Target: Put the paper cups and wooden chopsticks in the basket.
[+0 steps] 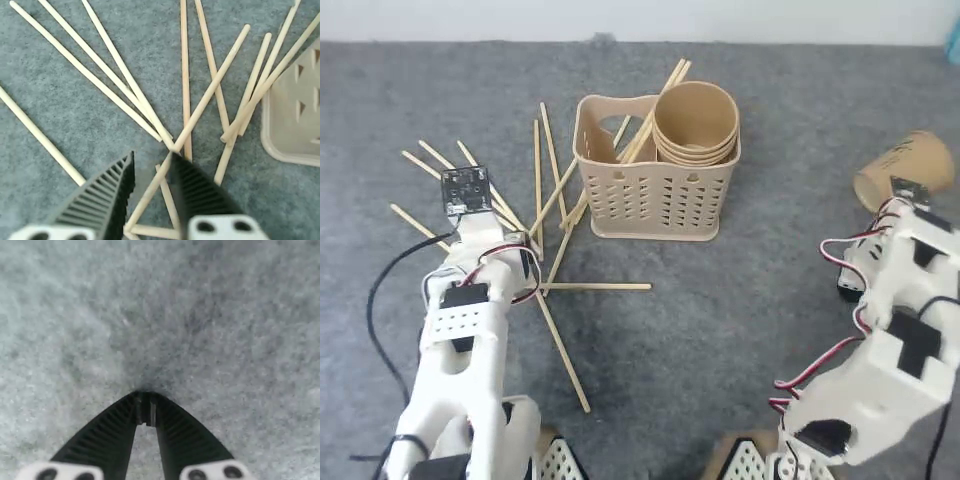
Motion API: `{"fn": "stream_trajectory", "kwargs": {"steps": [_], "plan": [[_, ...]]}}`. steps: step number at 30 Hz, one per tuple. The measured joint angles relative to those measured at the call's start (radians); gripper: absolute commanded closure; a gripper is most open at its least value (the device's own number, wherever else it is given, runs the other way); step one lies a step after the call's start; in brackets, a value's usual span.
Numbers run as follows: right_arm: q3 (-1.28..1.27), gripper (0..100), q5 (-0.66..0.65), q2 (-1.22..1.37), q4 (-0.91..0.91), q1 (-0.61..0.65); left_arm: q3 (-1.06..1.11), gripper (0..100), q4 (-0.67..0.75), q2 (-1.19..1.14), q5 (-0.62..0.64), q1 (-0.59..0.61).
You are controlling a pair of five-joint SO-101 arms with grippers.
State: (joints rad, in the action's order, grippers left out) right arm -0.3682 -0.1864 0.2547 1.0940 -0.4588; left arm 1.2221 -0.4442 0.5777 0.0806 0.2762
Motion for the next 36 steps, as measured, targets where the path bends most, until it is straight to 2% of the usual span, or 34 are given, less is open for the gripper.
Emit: {"fn": "stream_trajectory", "kwargs": {"steps": [4,8,16,22,26,31,36], "plan": [[-0.104,99.0,0.0,-0.078,-0.074,0.0,-0.029,84,-0.005,-0.005,0.003,0.055],[-0.236,99.0,-0.005,-0.184,-0.164,0.002,-0.112,84,-0.04,-0.052,0.127,0.19],[-0.44,99.0,-0.049,-0.353,-0.298,0.038,-0.382,84,-0.14,-0.382,0.187,0.304],[-0.448,99.0,-0.072,-0.364,-0.313,0.043,-0.615,84,-0.19,-0.654,0.245,0.325],[-0.448,99.0,-0.075,-0.364,-0.313,0.055,-0.781,84,-0.262,-0.769,0.328,0.374],[-0.448,99.0,-0.075,-0.364,-0.313,0.064,-0.934,84,-0.331,-0.916,0.339,0.405],[-0.448,99.0,-0.078,-0.364,-0.313,0.064,-1.014,84,-0.342,-1.033,0.344,0.41]]}}
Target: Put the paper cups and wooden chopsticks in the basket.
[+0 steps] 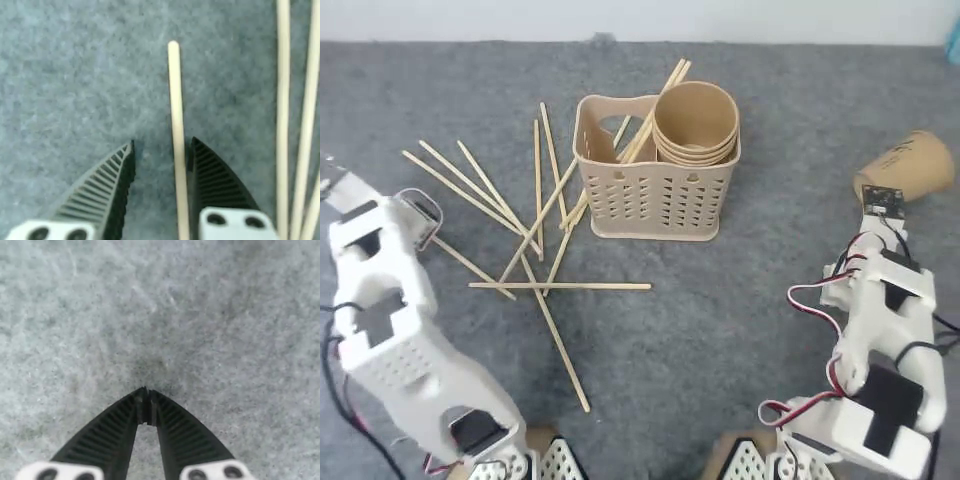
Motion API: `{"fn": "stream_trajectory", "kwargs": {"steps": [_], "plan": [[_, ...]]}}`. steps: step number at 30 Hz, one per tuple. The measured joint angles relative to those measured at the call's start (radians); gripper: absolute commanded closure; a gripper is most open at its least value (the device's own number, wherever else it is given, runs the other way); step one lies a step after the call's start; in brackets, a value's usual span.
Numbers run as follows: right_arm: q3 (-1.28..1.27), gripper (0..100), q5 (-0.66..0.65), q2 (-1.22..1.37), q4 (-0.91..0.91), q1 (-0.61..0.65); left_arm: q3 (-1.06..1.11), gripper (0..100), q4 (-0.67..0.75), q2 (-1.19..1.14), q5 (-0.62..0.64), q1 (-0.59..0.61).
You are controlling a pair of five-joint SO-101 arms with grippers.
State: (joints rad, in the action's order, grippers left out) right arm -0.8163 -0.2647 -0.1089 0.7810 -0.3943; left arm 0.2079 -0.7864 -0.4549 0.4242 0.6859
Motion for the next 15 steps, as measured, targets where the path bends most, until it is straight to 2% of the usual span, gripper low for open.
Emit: {"fn": "stream_trajectory", "kwargs": {"steps": [3,7,15], "plan": [[0.0,99.0,0.0,0.0,0.0,0.0,-0.055,86,-0.026,-0.037,0.0,0.0],[0.0,99.0,0.0,0.0,-0.002,0.0,-0.115,100,-0.077,-0.072,0.0,-0.002],[-0.005,99.0,0.0,0.0,-0.011,0.003,-0.133,99,-0.147,-0.051,0.002,-0.009]]}}
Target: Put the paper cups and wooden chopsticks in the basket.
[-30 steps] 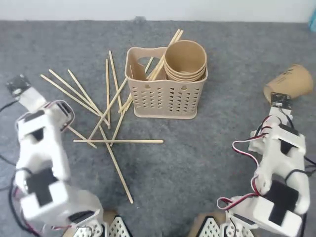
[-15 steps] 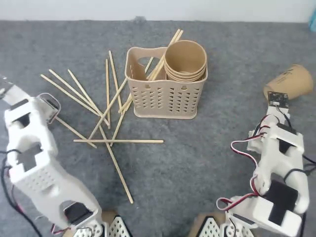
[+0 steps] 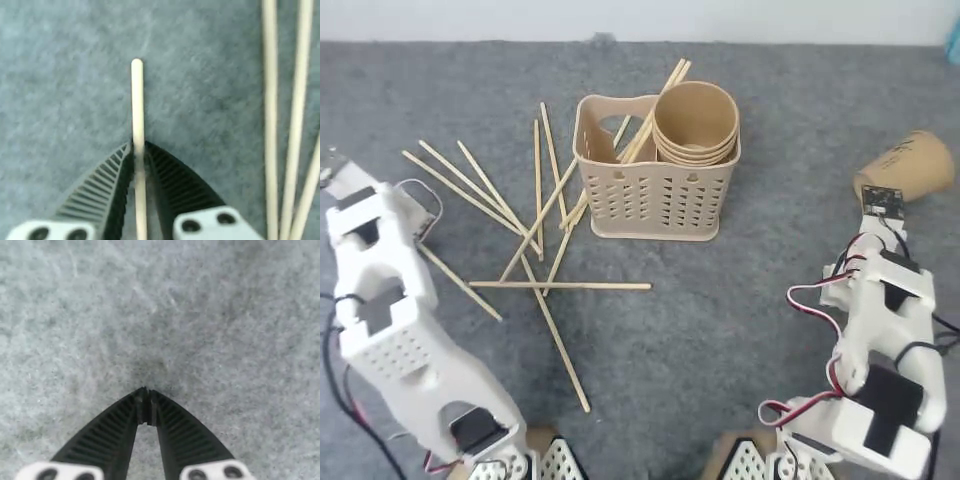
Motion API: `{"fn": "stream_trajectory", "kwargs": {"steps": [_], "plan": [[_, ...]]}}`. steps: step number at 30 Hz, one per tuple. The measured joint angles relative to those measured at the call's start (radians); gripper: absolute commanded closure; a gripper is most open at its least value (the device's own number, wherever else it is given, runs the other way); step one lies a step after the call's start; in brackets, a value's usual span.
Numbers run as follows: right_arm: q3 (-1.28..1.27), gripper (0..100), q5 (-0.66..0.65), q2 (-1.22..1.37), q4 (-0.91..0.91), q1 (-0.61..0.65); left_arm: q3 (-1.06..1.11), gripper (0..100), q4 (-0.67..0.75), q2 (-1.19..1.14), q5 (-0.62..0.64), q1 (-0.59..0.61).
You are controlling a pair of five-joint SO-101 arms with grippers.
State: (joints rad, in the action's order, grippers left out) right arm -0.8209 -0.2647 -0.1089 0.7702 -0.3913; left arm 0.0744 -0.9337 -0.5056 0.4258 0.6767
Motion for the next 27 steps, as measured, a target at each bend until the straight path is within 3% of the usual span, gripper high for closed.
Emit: {"fn": "stream_trajectory", "kwargs": {"steps": [14,27], "plan": [[0.0,99.0,0.0,0.0,0.0,0.0,0.029,99,-0.229,0.374,0.0,0.008],[0.0,99.0,0.0,0.0,0.0,0.0,0.381,99,-0.193,0.855,-0.04,0.006]]}}
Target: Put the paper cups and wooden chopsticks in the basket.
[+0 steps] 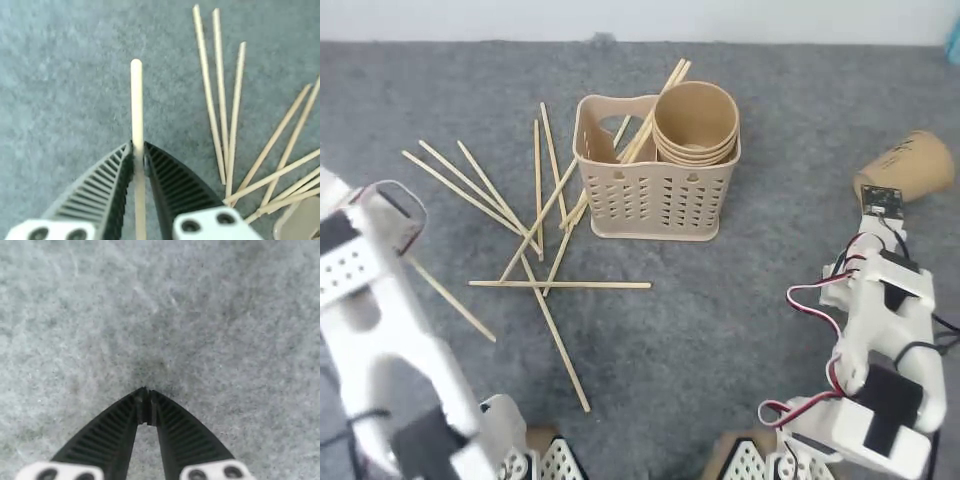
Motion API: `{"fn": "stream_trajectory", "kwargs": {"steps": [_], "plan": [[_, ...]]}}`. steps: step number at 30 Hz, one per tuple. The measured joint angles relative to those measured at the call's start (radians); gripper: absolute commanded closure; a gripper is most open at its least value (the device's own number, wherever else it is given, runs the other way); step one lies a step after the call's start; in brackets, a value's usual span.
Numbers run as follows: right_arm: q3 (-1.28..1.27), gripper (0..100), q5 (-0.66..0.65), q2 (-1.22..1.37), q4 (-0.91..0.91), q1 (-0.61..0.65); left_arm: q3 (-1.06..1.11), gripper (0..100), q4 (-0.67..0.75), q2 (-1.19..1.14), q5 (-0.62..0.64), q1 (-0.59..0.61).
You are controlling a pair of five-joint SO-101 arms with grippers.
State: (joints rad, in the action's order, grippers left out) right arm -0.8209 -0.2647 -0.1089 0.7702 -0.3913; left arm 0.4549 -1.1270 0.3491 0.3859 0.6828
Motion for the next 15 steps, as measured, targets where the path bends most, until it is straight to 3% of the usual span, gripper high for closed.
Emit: {"fn": "stream_trajectory", "kwargs": {"steps": [8,15], "plan": [[0.0,99.0,0.0,0.0,0.0,0.0,0.16,99,0.133,0.247,-0.031,0.0],[0.0,99.0,0.0,0.0,0.0,0.0,0.173,99,0.249,0.371,-0.077,-0.026]]}}
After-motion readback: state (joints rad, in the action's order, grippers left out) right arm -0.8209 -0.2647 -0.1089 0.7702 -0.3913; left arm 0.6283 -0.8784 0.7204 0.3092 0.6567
